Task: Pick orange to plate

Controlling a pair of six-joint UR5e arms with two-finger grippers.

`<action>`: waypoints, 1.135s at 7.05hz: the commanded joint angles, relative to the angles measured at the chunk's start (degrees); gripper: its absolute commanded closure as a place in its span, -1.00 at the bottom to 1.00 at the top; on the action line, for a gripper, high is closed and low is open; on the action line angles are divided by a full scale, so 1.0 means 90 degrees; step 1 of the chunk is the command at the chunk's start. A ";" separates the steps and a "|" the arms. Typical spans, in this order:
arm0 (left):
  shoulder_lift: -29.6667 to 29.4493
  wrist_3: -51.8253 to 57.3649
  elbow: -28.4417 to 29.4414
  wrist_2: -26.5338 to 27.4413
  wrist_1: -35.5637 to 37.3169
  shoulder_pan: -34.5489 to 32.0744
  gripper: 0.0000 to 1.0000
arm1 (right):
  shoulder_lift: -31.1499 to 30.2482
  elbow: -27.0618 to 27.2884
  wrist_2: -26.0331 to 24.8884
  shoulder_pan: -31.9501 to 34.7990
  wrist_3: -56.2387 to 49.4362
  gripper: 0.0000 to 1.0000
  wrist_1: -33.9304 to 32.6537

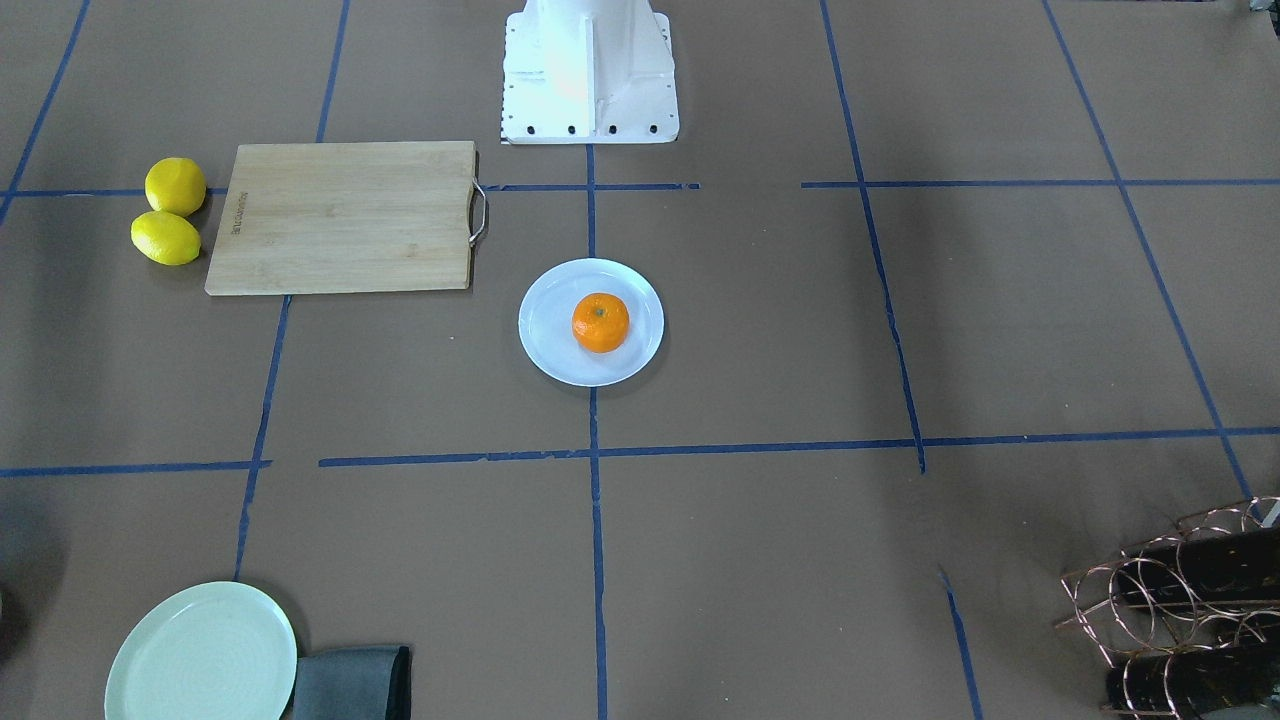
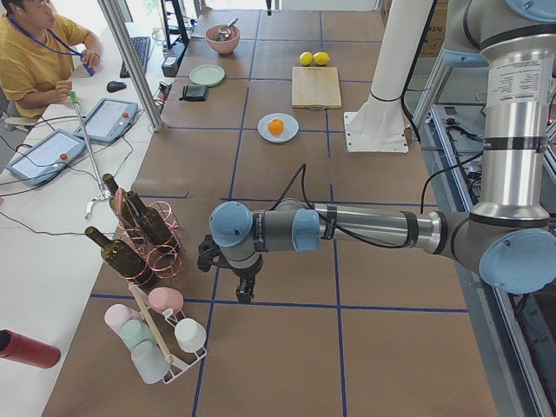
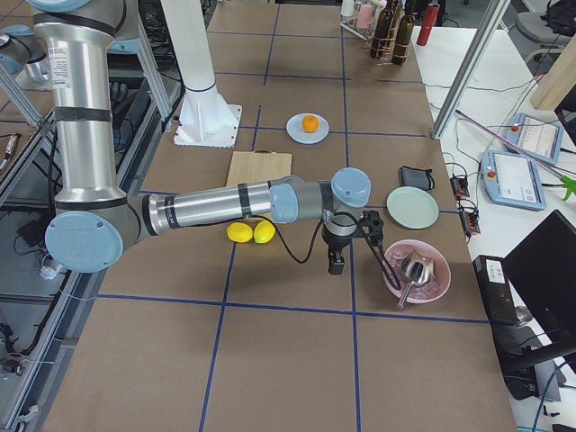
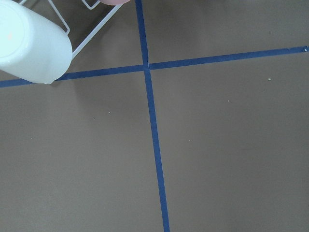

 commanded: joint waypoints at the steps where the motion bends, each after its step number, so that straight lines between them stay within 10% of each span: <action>1: -0.0118 0.0015 -0.0050 0.0045 0.0008 -0.0005 -1.00 | 0.0004 -0.0010 -0.0009 0.0000 0.0005 -1.00 0.0005; 8: -0.0323 -0.0855 0.0009 0.0035 -0.0312 -0.0015 -1.00 | -0.0006 -0.0039 0.0059 0.0000 0.0014 -1.00 0.0005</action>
